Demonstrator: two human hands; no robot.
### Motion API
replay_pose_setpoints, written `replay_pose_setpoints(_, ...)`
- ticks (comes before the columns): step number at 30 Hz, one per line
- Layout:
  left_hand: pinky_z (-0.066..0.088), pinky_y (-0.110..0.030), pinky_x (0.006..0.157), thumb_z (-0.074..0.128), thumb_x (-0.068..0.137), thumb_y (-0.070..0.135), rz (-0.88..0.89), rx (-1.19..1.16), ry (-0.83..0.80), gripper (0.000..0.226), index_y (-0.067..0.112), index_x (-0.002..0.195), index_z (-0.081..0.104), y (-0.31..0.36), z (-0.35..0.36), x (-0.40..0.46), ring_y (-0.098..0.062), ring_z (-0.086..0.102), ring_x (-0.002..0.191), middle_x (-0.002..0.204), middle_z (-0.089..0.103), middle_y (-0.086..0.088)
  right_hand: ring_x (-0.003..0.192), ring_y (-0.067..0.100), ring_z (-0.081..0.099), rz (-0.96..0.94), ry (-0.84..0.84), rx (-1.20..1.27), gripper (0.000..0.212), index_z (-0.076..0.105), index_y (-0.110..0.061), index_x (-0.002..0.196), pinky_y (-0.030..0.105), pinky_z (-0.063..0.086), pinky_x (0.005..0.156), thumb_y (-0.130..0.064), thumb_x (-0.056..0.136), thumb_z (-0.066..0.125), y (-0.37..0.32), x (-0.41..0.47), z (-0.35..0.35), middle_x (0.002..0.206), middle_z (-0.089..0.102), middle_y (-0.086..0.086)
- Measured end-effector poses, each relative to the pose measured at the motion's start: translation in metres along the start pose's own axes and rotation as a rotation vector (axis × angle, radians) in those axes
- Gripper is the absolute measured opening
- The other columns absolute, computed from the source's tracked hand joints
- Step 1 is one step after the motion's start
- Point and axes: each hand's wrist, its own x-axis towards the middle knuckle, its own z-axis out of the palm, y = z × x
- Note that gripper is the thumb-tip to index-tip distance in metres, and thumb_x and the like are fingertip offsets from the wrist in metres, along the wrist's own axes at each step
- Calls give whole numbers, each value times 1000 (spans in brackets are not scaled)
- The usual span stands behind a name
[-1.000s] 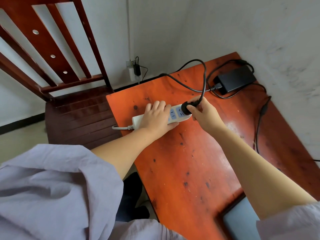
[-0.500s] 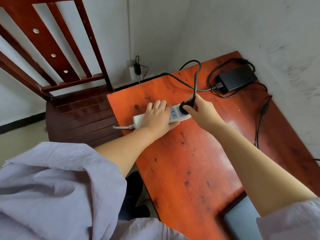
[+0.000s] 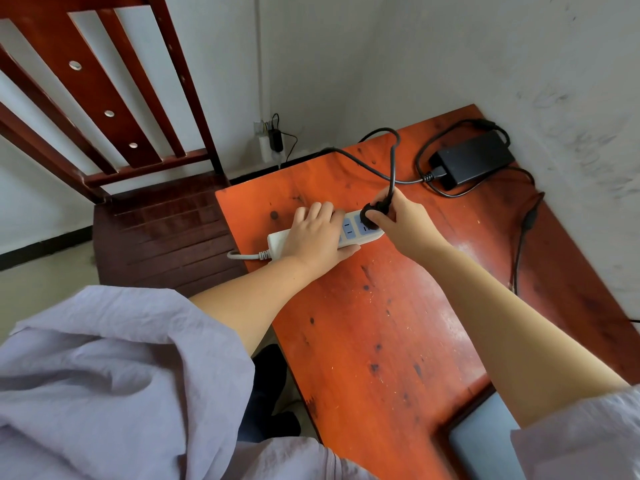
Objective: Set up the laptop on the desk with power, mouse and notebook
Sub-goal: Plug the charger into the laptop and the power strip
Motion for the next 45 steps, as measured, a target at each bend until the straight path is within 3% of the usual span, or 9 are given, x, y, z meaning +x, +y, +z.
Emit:
replay_pose_setpoints(5,35,-40,91,43,84,62,3,-1,-19,67,12,128,46,0,0,0,-27,48,106,113,54,-8,64,14,52,-25,-2,-85,10,45,-21,91,35,45,55,-27,90,53,-4,-6,11,73,57,-6)
replay_pose_setpoints(12,35,-39,91,44,83,63,-4,2,-21,69,12,129,46,0,0,0,-26,48,105,112,54,-7,64,7,50,4,5,-10,10,43,-26,87,33,45,58,-25,90,52,-2,-5,9,72,55,-12)
replay_pose_setpoints(19,35,-40,91,44,83,63,0,1,-25,67,12,127,46,0,1,0,-27,48,105,113,53,-8,73,22,56,-52,-22,-202,11,47,-19,95,38,48,58,-27,91,51,-4,-8,12,84,60,0)
replay_pose_setpoints(27,36,-40,89,45,83,63,1,5,-13,69,11,128,48,0,1,0,-27,49,103,110,55,-8,66,8,52,-15,-26,-59,8,45,-24,92,35,49,61,-27,90,53,-2,-5,7,74,54,-13)
replay_pose_setpoints(32,36,-39,90,43,83,63,1,18,-14,69,12,128,47,0,1,-1,-27,49,104,112,54,-7,75,21,58,-38,-35,-119,10,46,-19,95,41,52,65,-27,91,52,-4,-6,9,86,62,2)
replay_pose_setpoints(37,36,-39,91,43,83,63,1,14,-16,69,11,129,47,0,1,-1,-27,49,105,112,54,-8,67,10,53,-27,-8,-62,8,46,-22,93,30,47,58,-27,91,52,0,-4,9,75,55,-9)
replay_pose_setpoints(45,35,-39,90,44,83,63,16,8,-20,68,11,128,47,0,0,-1,-26,48,104,111,54,-7,70,0,53,-7,61,77,4,48,-24,91,17,40,54,-24,91,52,4,-14,15,77,55,-19)
